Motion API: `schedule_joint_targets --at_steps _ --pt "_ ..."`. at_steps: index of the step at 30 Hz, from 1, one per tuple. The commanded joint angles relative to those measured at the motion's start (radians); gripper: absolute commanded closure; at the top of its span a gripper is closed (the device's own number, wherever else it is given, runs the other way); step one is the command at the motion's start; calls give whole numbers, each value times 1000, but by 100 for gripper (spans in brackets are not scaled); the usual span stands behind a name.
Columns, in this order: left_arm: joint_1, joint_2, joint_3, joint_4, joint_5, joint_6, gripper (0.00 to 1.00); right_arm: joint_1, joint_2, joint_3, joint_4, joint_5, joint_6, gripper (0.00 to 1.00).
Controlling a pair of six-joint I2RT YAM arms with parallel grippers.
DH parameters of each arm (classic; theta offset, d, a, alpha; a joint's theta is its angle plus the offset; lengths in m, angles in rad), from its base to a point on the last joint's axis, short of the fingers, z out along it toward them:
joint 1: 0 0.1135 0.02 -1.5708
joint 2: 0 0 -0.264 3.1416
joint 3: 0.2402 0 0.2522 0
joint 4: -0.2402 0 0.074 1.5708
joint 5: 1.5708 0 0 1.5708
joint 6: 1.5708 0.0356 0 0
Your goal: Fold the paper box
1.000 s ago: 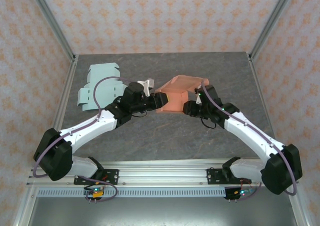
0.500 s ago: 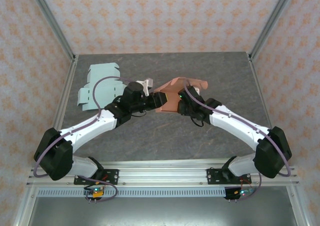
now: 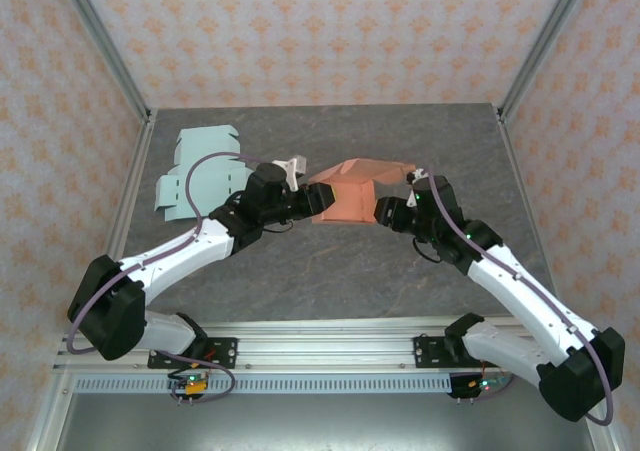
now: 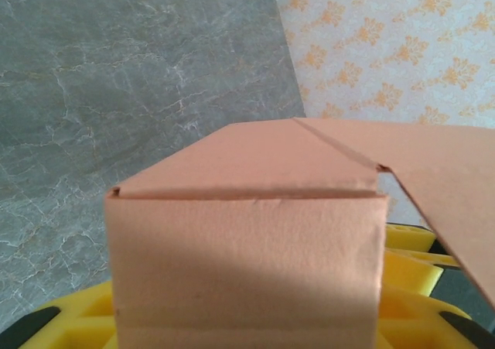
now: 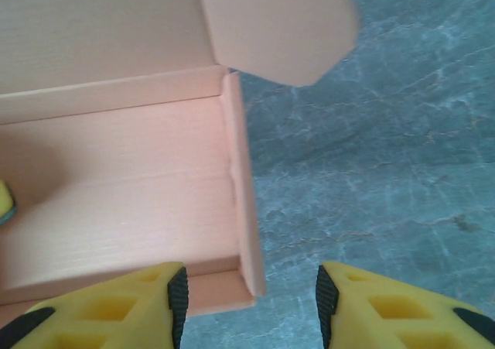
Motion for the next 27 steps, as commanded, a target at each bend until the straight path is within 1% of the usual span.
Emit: schedule_joint_targets --at_steps 1,3,5,7,9,11,16,18,20,23,27 --pt "3 -14 18 46 30 -9 65 -5 65 34 20 -57 -26 54" --pt "3 -15 17 48 33 -15 65 -3 99 62 22 -22 -28 56" --pt "4 -17 16 51 38 -22 65 -5 123 85 22 63 -27 59" --pt "2 -19 14 55 45 -31 65 -4 150 104 30 114 -41 62" --pt "2 -18 17 60 54 -38 65 -4 183 125 45 118 -55 65" --pt "2 -15 17 64 61 -44 65 -5 236 150 58 89 -58 69" --pt "0 -9 21 72 63 -48 65 -5 303 177 68 78 -56 71" --pt "1 -7 25 73 64 -49 65 -4 320 179 61 92 -62 76" --pt "0 -5 29 74 64 -49 65 -3 333 170 51 106 -62 83" --pt "-1 -2 29 81 60 -45 65 7 350 154 46 117 -68 84" --pt "-1 15 21 99 62 -44 65 28 379 151 29 176 -68 83"
